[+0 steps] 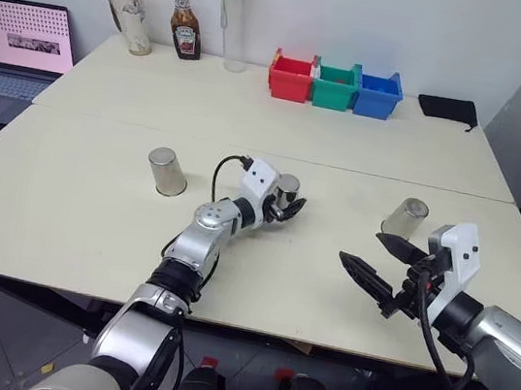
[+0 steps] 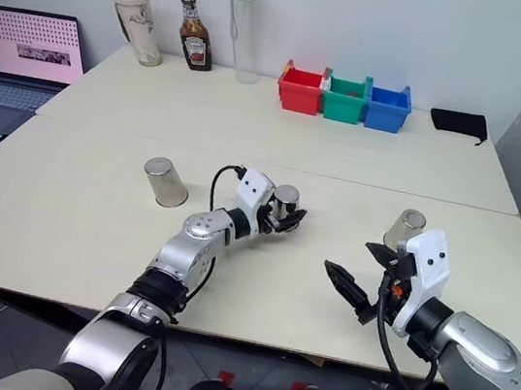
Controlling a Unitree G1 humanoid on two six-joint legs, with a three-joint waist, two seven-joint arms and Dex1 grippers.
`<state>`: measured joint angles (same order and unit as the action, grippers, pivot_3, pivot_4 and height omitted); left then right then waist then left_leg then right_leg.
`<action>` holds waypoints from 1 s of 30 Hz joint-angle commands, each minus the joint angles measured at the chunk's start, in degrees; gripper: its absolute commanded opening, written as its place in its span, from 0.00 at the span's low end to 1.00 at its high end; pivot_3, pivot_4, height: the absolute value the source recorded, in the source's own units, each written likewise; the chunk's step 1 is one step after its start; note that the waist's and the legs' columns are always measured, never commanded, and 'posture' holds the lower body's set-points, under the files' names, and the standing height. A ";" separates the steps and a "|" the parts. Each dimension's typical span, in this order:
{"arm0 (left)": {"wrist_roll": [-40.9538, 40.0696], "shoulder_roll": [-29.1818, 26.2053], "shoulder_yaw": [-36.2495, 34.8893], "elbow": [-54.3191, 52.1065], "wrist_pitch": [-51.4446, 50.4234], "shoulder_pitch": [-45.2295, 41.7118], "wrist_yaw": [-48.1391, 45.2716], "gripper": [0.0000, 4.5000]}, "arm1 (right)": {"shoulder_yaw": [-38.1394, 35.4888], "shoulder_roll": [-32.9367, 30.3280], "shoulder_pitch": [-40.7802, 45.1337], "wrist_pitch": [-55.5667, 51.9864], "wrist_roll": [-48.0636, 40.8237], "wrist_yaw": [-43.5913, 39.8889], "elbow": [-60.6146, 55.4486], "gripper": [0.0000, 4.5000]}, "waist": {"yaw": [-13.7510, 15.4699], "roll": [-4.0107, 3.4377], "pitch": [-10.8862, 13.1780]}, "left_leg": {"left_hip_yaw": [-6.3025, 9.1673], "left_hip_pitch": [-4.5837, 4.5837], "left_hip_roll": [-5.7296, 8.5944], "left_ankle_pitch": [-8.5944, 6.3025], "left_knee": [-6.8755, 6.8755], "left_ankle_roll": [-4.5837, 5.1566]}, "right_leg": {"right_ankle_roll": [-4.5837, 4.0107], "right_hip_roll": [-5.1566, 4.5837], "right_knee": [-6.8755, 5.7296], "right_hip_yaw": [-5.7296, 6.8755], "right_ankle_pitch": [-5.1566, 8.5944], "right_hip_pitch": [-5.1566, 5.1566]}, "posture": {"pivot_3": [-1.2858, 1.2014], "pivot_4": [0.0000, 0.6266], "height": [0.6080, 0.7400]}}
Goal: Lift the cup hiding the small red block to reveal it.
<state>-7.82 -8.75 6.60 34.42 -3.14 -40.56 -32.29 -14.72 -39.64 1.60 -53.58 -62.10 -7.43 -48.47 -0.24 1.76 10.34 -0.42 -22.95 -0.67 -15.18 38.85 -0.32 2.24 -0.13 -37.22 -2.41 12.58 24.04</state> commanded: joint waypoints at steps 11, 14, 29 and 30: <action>-6.87 -5.01 -10.11 -22.23 -19.80 -3.75 5.17 0.60 | 0.87 -1.37 4.83 0.33 -2.32 1.03 1.68 1.00 | -0.12 0.00 0.00 | 0.05 -0.07 -0.02 0.00 0.00 0.00 | 0.01 0.01 0.03 0.01 0.00 0.04 | 0.52 0.24 1.00; -5.44 -7.24 -10.33 -24.81 -24.20 -0.34 7.31 0.60 | 2.23 -1.05 4.80 0.86 -1.18 0.48 2.22 1.00 | -0.25 -0.10 -0.06 | 0.04 0.03 -0.04 0.00 -0.04 0.00 | 0.01 0.04 0.02 0.00 0.00 -0.01 | 0.52 0.24 1.00; -1.31 -6.02 -7.08 -18.11 -17.51 6.31 7.95 0.78 | 3.96 -0.36 7.00 1.91 0.81 -1.84 5.20 1.00 | 0.15 -0.03 -0.04 | 0.03 -0.01 -0.01 0.00 -0.01 0.00 | 0.01 -0.01 0.03 0.02 0.00 0.00 | 0.52 0.24 1.00; -1.45 -6.07 -6.95 -18.24 -17.55 6.35 7.51 0.82 | 3.96 -0.33 7.02 1.95 0.89 -1.86 5.30 1.00 | 0.14 -0.02 -0.04 | 0.04 -0.01 -0.01 0.00 -0.01 0.00 | 0.01 -0.01 0.03 0.02 0.00 0.00 | 0.52 0.24 1.00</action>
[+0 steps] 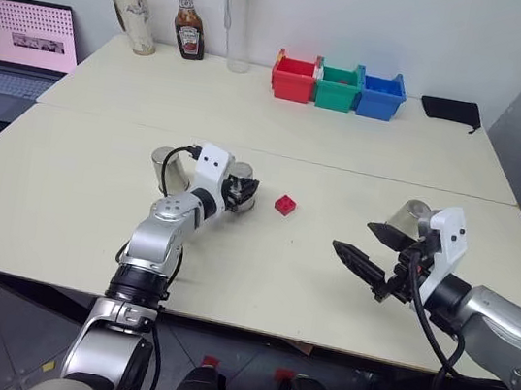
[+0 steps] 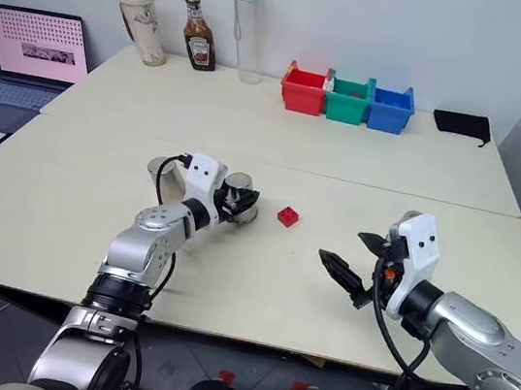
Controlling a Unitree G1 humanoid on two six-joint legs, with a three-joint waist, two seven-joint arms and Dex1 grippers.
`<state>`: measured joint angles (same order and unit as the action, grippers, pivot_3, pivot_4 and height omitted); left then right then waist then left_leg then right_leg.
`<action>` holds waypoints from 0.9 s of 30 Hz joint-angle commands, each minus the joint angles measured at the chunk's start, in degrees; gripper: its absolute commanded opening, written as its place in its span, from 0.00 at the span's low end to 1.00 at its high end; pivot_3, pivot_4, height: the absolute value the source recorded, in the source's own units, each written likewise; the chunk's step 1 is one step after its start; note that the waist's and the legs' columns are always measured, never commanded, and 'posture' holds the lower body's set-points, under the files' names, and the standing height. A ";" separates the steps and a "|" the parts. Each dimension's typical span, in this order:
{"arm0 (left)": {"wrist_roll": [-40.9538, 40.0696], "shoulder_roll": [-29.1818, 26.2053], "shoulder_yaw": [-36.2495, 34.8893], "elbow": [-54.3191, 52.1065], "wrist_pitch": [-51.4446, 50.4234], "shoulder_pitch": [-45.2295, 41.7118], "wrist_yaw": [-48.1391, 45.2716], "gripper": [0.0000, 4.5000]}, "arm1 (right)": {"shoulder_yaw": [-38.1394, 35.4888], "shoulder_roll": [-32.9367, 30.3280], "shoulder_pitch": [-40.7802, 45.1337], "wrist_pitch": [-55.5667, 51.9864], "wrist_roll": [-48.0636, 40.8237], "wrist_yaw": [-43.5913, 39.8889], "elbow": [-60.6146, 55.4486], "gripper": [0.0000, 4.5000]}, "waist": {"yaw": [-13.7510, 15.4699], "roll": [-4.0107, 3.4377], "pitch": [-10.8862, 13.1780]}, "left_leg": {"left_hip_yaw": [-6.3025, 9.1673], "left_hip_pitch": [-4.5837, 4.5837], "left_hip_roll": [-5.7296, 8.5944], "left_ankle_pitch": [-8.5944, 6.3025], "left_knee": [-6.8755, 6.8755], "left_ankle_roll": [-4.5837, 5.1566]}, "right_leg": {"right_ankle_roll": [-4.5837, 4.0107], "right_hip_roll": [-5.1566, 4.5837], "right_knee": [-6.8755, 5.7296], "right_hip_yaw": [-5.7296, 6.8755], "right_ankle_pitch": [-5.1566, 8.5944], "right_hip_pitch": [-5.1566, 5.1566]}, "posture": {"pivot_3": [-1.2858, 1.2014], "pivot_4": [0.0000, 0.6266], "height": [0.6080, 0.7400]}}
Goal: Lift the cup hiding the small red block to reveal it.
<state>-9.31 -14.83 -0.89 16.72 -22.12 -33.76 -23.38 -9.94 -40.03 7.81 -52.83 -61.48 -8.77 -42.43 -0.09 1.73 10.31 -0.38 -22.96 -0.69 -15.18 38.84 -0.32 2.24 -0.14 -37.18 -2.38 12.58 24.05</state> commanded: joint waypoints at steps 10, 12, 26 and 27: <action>-2.88 -7.72 -0.51 -19.82 -13.80 1.17 -5.81 0.99 | -0.67 0.29 0.39 1.41 1.15 -2.02 -0.20 1.00 | -0.23 0.00 0.01 | 0.00 -0.03 -0.03 0.00 -0.03 0.00 | -0.01 0.01 0.01 -0.01 0.00 0.04 | 0.52 0.24 1.00; -4.93 -12.16 -1.69 -25.57 -19.33 1.34 -8.25 0.99 | -0.93 0.11 -0.19 1.46 1.37 -2.80 -0.19 1.00 | -0.26 0.00 0.01 | 0.03 -0.03 -0.04 0.00 -0.03 0.00 | -0.02 0.01 0.01 0.00 0.01 0.04 | 0.52 0.24 1.00; -22.34 -38.71 -13.55 -39.63 -30.69 17.86 -30.26 0.99 | -5.31 -4.02 -2.45 0.82 -0.45 -8.26 1.23 1.00 | -1.32 -0.03 0.03 | 0.03 0.05 -0.08 0.00 -0.09 -0.01 | -0.40 -0.10 0.07 0.01 0.26 0.03 | 0.52 0.24 1.00; -22.12 -38.70 -13.28 -39.42 -30.23 17.99 -29.90 0.99 | -5.14 -3.97 -2.31 0.88 -0.29 -8.19 1.37 1.00 | -1.32 -0.03 0.03 | 0.08 0.04 -0.08 0.00 -0.09 -0.01 | -0.41 -0.11 0.06 0.00 0.26 0.03 | 0.52 0.24 1.00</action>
